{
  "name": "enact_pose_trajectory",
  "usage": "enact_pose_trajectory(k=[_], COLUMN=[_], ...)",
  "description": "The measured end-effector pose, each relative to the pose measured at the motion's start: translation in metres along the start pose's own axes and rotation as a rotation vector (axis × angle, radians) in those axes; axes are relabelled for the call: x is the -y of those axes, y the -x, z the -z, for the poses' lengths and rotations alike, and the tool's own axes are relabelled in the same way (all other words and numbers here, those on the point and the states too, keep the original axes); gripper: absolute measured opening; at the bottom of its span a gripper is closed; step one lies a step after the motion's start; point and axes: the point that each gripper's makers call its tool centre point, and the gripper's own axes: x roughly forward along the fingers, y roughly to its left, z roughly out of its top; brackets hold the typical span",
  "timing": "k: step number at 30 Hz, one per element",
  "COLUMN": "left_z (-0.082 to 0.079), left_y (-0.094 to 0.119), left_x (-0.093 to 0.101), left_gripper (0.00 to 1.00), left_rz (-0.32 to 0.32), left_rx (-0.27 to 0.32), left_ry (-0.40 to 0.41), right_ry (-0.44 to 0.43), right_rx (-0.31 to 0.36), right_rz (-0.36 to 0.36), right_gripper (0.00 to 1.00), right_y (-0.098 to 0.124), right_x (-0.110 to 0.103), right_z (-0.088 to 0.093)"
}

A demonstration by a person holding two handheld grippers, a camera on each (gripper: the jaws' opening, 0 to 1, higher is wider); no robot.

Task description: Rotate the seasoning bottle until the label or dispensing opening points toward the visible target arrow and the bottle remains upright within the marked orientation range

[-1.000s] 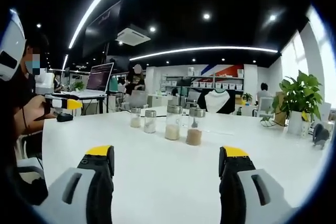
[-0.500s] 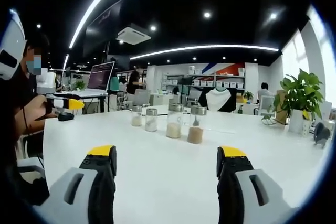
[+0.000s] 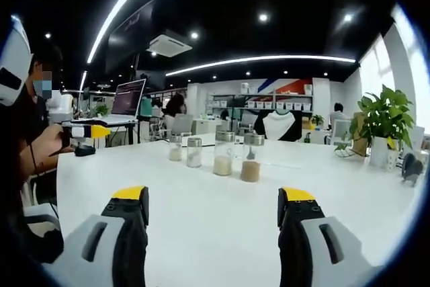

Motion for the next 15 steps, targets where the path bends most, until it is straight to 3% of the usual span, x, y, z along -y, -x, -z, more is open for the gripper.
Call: enact_pose_trajectory(k=[5,15], left_z=[0.001,-0.001], left_y=[-0.011,-0.039], left_x=[-0.002,0.006], left_gripper=[0.96,0.95], left_rz=[0.037,0.106], left_rx=[-0.044,-0.037], left_ry=[-0.107,-0.148], right_ry=[-0.001,0.005], right_rx=[-0.003,-0.005], right_rz=[-0.004,-0.01], right_gripper=[0.79,0.79], right_y=[0.001,0.0], right_x=[0.0,-0.004], right_z=[0.001,-0.001])
